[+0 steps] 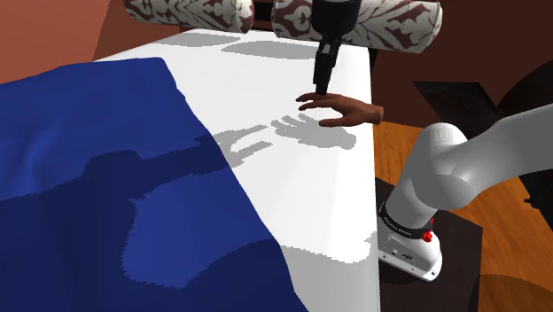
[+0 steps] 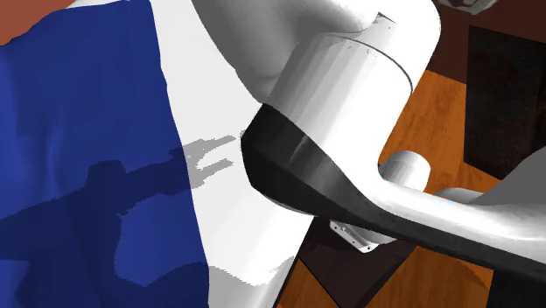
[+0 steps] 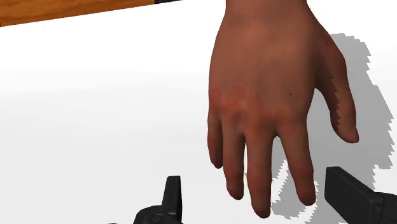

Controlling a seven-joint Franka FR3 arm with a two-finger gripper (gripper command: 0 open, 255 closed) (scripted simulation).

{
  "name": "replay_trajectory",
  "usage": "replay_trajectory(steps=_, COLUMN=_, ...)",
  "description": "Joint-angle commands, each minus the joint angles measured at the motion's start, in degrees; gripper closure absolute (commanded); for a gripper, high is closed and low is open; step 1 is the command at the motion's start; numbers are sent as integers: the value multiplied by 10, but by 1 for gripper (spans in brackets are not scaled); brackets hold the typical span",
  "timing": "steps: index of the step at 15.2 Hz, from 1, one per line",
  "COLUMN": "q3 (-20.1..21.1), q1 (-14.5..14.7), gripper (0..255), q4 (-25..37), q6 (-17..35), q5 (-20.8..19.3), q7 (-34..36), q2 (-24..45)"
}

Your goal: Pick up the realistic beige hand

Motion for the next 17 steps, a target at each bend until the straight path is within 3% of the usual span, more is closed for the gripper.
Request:
replay_trajectory(steps=1, q3=27, q1=15, gripper=0, q4=4, q6=-11, q5=-11, q7=-8, q2=-4)
replay_trajectory(steps=10, q3=31, q1=23, gripper=0, q4=-66, q6=37, q5=-3, q7=6, q2=-23)
replay_trajectory(steps=11, q3=31, q1=23, gripper=255, q4=-65, q6=37, q5=-2, q7=7, q2=-22)
replay_trajectory(steps=17, q3=32, q1=23, gripper=255, q4=-64, q6=37, q5=-2, q7=7, q2=-22)
